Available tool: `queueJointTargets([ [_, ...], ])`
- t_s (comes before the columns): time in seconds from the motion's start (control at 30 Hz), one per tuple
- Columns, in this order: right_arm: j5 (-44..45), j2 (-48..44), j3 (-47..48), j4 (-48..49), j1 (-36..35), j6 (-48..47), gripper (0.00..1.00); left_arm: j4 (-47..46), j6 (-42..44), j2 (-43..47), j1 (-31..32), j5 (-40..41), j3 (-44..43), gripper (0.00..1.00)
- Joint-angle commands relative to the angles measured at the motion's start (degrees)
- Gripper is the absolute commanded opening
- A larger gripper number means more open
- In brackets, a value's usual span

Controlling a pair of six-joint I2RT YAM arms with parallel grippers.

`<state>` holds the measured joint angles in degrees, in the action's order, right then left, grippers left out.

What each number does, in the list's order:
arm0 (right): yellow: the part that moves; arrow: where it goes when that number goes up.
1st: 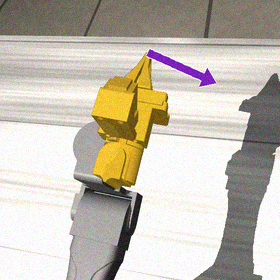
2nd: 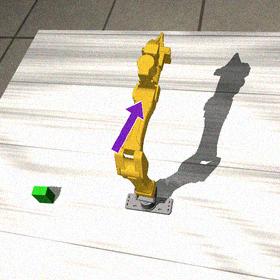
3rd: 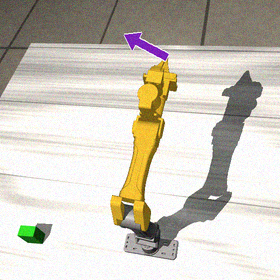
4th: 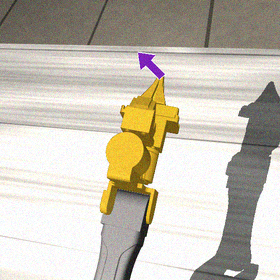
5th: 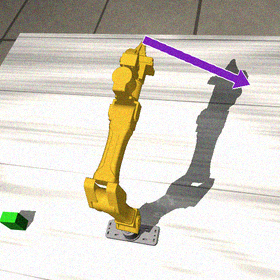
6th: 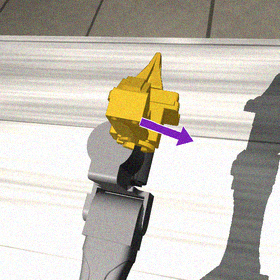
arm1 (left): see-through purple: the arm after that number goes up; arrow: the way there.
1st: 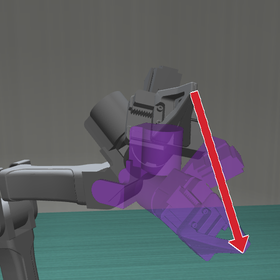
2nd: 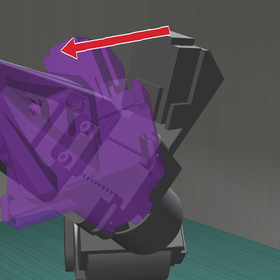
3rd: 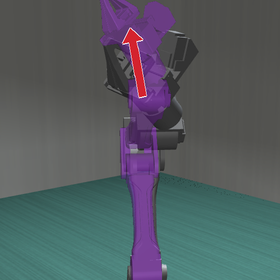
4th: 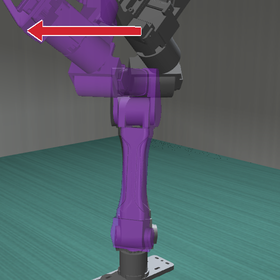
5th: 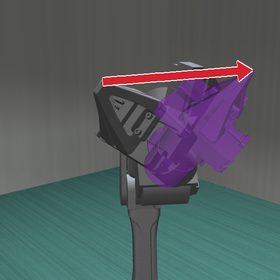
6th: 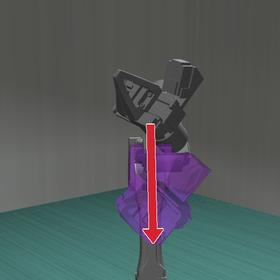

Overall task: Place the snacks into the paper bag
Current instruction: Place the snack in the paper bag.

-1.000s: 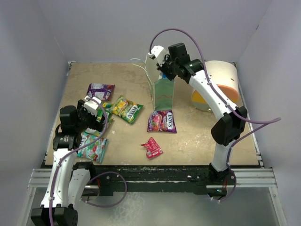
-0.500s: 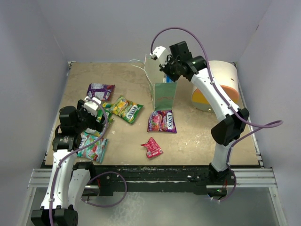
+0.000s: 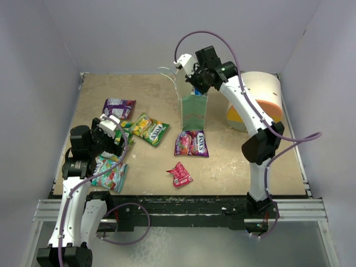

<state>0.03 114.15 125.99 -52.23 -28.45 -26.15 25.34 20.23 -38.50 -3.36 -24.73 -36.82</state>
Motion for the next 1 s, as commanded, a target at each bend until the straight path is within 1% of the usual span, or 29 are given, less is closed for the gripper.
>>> queueJointTargets([
  [0.0,-2.1,3.8,7.1,-2.3,0.2,0.7,0.00,-1.4,0.7,0.5,-0.3,-2.0,0.3,0.99],
  [0.23,-1.9,9.0,11.5,-3.6,0.2,0.0,0.00,-1.5,0.8,0.3,-0.3,-2.6,0.4,0.99],
  [0.4,-3.1,11.3,11.7,-3.5,0.2,0.2,0.00,-1.6,0.9,0.0,-0.4,-2.8,0.4,0.99],
  [0.73,-4.0,11.5,11.0,-3.0,0.2,0.6,0.00,-1.6,0.9,0.2,-0.3,-2.8,0.5,0.99],
  [0.9,-3.7,10.6,10.9,-3.2,0.2,0.8,0.13,-1.5,0.9,0.4,-0.3,-2.8,0.5,0.99],
  [0.97,-2.8,9.7,10.9,-3.0,0.2,1.1,0.23,-1.5,0.9,0.5,-0.3,-2.9,0.5,0.99],
])
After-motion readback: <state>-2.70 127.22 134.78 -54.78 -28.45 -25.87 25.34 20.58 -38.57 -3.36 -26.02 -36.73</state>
